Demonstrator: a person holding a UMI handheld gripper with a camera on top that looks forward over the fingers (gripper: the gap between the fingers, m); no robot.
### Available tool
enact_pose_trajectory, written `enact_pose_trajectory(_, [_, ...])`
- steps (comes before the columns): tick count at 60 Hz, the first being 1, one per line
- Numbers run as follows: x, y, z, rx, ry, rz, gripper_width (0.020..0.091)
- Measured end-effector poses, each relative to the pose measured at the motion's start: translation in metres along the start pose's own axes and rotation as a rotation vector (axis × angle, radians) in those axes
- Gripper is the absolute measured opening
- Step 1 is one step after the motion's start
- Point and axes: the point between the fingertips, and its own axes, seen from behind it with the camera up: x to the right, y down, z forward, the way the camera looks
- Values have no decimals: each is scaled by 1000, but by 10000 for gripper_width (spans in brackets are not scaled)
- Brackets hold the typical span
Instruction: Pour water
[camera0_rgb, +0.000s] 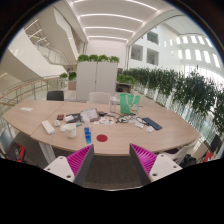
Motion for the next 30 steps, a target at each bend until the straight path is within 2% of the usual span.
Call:
enact_pose_trajectory(1, [23, 9, 5, 4, -9, 4, 794])
enact_pose_trajectory(2, [1, 0, 1, -1, 1, -1, 795])
enact_pose_trajectory(7, [-16, 1, -6, -4, 7, 3, 795])
enact_pose_trajectory(18, [-19, 11, 16, -5, -44, 17, 794])
enact_pose_trajectory(22, [-52, 17, 41, 28, -92, -2, 794])
enact_pose_trajectory(23, [-43, 16, 39, 43, -118, -11, 795])
enact_pose_trajectory(27, [-90, 24, 78, 116, -178, -37, 785])
enact_pose_trajectory(30, [-102, 36, 99, 116, -221, -35, 788])
